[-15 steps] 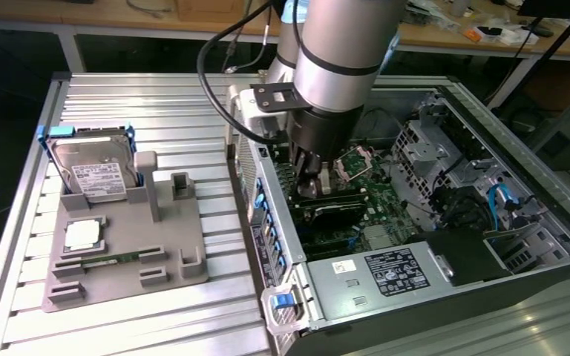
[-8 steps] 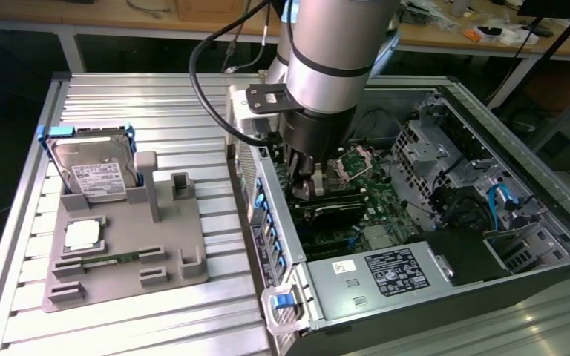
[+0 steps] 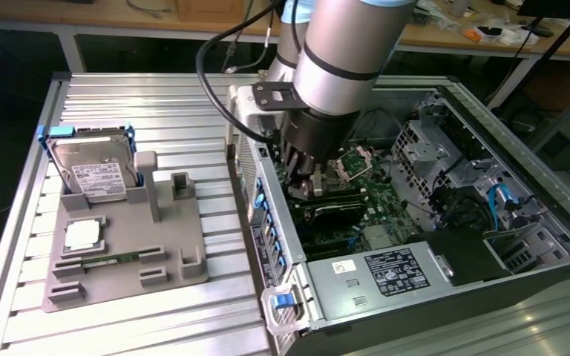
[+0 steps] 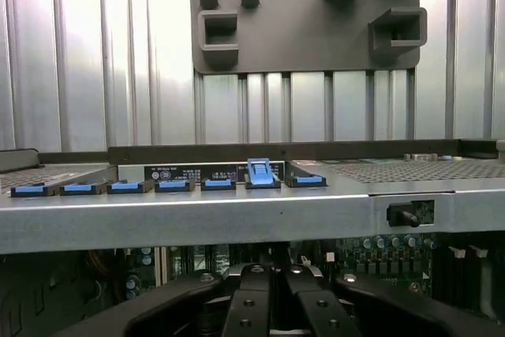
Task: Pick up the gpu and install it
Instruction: 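Press down on the gpu until it lock into place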
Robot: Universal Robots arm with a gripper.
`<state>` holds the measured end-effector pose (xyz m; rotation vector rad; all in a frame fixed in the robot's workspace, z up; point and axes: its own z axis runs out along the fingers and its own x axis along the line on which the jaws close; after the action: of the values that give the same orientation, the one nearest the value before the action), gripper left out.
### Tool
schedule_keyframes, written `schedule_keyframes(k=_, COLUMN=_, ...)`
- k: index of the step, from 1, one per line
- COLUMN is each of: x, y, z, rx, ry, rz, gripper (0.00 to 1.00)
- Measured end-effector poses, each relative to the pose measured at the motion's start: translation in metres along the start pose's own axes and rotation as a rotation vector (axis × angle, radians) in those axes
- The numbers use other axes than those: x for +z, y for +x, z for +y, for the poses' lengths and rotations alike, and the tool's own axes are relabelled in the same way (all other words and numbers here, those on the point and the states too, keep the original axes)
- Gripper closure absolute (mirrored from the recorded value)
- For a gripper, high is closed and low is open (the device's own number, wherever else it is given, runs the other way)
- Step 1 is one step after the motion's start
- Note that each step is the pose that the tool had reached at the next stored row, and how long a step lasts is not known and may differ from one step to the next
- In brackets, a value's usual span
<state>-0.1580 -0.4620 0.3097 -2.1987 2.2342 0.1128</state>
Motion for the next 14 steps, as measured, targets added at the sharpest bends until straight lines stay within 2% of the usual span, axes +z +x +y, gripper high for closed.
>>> schedule_keyframes(k=2, x=0.0004, y=0.0, z=-0.0013, rx=0.001, ry=-0.0265, rz=0.0005, gripper=0.89)
schedule_keyframes(k=4, x=0.0008, y=0.0, z=-0.0022, rx=0.003, ry=-0.0499, rz=0.0009, gripper=0.89)
schedule_keyframes(k=5, x=0.0009, y=0.0, z=-0.0025, rx=0.004, ry=-0.0602, rz=0.0015, gripper=0.89)
schedule_keyframes(k=6, x=0.0012, y=0.0, z=-0.0028, rx=0.004, ry=-0.0678, rz=0.0014, gripper=0.89)
schedule_keyframes(k=7, x=0.0014, y=0.0, z=-0.0033, rx=0.004, ry=-0.0732, rz=0.0014, gripper=0.89)
schedule_keyframes(k=8, x=0.0014, y=0.0, z=-0.004, rx=0.004, ry=-0.0761, rz=0.0013, gripper=0.89)
schedule_keyframes(k=14, x=0.0007, y=0.0, z=-0.0151, rx=0.004, ry=-0.081, rz=0.0013, gripper=0.89)
